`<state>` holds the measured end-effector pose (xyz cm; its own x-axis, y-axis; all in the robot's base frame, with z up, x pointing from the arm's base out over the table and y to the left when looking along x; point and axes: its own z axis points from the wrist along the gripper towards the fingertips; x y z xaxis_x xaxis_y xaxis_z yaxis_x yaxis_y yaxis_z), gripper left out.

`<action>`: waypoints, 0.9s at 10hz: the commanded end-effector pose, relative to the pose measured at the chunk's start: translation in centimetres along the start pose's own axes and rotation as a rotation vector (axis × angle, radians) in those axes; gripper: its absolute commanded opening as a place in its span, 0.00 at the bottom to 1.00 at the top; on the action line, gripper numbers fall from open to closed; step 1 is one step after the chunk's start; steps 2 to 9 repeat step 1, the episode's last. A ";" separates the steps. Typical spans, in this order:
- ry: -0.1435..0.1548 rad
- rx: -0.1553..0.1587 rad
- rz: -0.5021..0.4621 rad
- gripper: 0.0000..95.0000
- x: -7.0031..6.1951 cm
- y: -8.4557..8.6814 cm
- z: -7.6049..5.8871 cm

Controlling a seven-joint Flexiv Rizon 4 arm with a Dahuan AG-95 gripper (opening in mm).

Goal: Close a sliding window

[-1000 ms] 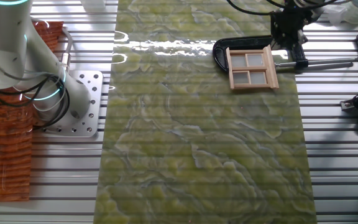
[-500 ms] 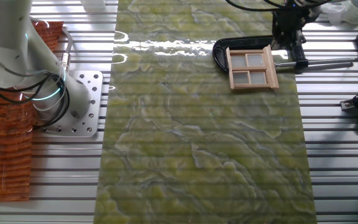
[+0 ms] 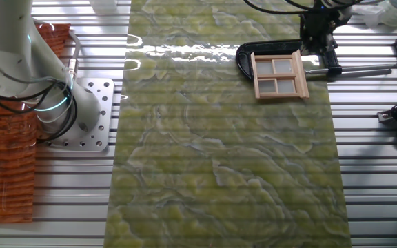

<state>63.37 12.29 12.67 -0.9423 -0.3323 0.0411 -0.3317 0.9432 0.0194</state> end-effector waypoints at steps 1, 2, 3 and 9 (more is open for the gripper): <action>-0.021 0.006 0.002 0.00 0.1 0.0 0.0; -0.021 0.006 0.002 0.00 0.1 0.0 0.0; -0.021 0.006 0.002 0.00 0.1 0.0 0.0; -0.021 0.006 0.002 0.00 0.1 0.0 0.0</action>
